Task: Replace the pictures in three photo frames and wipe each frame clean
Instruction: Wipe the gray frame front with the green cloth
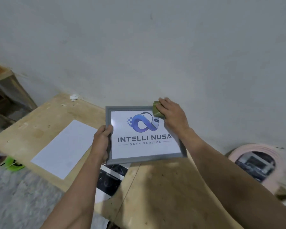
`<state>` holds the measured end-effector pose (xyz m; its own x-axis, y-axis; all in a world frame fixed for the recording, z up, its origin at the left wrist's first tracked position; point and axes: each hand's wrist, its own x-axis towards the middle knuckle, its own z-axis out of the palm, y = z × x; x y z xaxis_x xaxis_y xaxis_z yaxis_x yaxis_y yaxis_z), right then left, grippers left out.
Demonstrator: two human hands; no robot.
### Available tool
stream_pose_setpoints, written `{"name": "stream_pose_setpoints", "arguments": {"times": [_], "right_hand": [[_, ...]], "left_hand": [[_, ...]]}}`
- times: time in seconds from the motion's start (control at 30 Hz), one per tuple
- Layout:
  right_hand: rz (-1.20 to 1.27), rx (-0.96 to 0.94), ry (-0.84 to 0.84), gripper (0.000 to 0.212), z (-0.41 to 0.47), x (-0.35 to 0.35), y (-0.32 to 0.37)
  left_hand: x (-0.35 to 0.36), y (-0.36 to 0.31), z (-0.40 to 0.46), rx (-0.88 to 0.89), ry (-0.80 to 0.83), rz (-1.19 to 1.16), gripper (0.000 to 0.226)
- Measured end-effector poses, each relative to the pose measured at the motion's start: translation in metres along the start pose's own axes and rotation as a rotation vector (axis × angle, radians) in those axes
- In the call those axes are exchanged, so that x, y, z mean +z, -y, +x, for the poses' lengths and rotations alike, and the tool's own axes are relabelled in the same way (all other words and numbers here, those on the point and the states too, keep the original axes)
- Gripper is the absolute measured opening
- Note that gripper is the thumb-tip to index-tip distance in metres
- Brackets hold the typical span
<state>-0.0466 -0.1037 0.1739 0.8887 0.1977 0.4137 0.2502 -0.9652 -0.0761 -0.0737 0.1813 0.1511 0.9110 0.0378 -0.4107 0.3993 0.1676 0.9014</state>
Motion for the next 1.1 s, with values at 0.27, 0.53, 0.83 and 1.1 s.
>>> {"name": "stream_pose_setpoints", "arguments": {"times": [0.27,0.53,0.83,1.1], "right_hand": [[0.254,0.039,0.337,0.071,-0.175,-0.02,-0.046],[0.328,0.245,-0.182,0.072,-0.125,-0.125,-0.071],[0.286,0.023,0.034,0.067,-0.168,-0.107,-0.063],[0.529,0.323,0.077,0.057,-0.14,-0.168,-0.055]], "left_hand": [[0.052,0.004,-0.045,0.049,-0.086,-0.106,0.039],[0.096,-0.002,-0.082,0.063,0.053,-0.049,0.03],[0.106,-0.025,-0.091,0.209,-0.019,-0.1,0.033],[0.116,-0.015,-0.093,0.194,0.022,-0.018,0.028]]}}
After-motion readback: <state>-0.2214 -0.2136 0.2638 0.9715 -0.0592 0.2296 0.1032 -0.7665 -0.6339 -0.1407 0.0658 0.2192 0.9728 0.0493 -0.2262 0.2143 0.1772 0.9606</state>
